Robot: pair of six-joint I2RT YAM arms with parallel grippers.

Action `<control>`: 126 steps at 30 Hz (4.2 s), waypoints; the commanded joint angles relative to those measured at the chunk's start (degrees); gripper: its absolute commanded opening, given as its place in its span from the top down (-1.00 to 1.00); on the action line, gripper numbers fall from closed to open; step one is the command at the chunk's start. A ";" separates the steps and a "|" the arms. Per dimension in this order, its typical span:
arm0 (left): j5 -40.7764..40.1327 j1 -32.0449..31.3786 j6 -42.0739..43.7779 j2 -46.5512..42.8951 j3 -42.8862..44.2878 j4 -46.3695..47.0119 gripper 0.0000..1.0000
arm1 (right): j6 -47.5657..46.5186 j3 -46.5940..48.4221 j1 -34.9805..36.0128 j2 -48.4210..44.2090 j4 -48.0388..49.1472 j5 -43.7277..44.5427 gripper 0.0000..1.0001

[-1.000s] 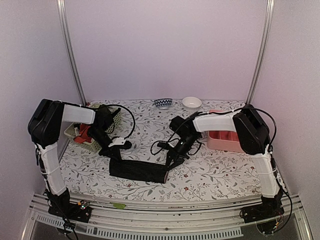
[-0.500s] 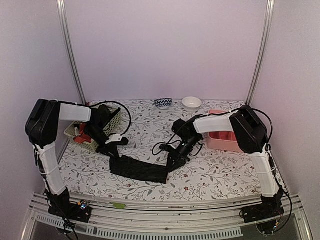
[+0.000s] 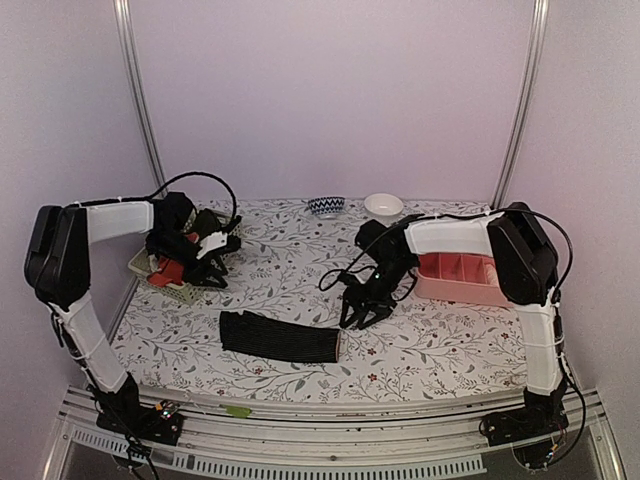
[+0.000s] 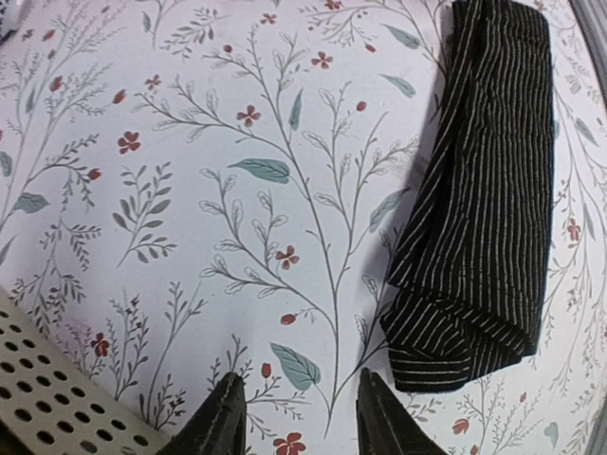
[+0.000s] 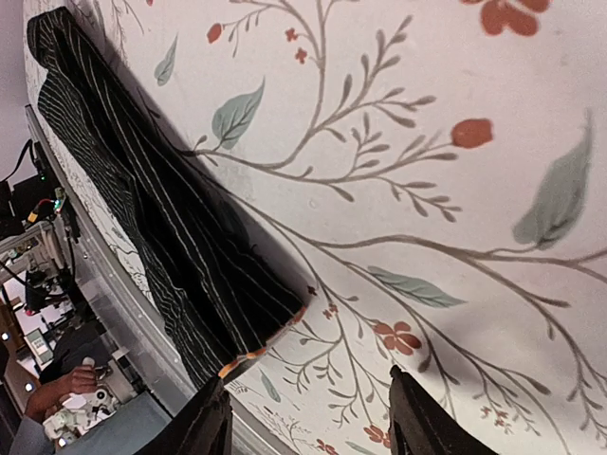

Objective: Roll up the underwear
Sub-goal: Fold the underwear at the center of the board, then rotate the underwear at the center of the board, then smooth out the underwear at the center of the board, then move the underwear to the center of the board.

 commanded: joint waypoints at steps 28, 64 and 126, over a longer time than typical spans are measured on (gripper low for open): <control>-11.51 -18.38 -14.68 -8.11 -22.40 11.69 0.47 | -0.01 -5.27 2.87 2.24 13.21 -1.00 0.80; 7.29 -26.38 -21.54 -19.36 -26.12 20.28 0.48 | 24.23 -22.65 11.34 -7.21 44.17 -12.34 0.71; 2.09 -16.55 -36.46 -20.25 -22.09 28.27 -0.33 | 18.33 11.00 8.45 12.57 36.16 -9.15 0.04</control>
